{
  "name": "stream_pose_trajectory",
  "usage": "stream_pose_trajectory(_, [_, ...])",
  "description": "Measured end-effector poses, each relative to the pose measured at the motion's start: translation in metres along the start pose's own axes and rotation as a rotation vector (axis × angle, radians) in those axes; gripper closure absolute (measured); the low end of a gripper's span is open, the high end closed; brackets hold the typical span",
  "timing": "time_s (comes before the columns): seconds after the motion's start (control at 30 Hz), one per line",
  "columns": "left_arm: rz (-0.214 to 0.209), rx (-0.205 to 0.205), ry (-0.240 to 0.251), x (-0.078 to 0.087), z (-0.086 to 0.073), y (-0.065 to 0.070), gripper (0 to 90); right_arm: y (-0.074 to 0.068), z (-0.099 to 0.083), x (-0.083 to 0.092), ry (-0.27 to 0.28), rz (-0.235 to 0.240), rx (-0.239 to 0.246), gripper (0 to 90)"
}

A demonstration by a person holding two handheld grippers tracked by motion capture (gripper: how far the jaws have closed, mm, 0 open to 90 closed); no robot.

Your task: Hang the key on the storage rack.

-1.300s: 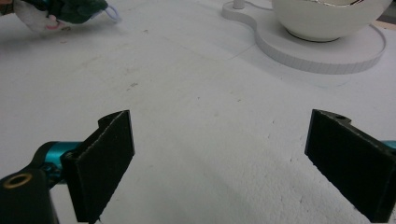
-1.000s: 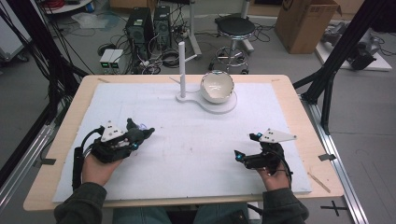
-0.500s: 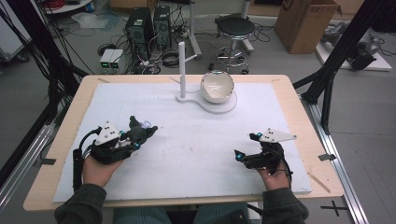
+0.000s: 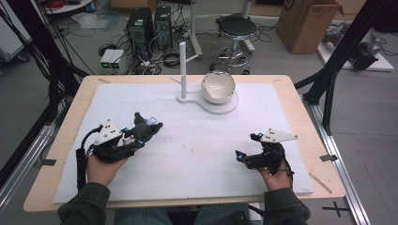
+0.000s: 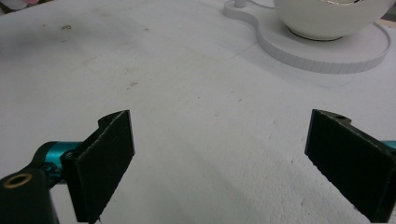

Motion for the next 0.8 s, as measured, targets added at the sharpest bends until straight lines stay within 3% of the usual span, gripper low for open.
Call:
stream_pose_trajectory(0.23, [-0.011,-0.005,0.002,-0.005,0.004,0.001,54.4,0.0,0.0,0.001,0.008,0.002,0.0,7.6])
stream_pose_trajectory(0.8, [-0.026,0.042,0.058,-0.015,0.017,-0.003,54.5,0.002,-0.001,-0.002,0.005,0.005,-0.007,7.6])
Point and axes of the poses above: each handheld gripper's, and its own axes: x roughly backward along the jaws, z roughly out of its top, y roughly to its right, the point moved 1 cm from there along -x, roughly forward along the jaws, and after that the axes turned 8 degrees about y, right-handed, at the moved point
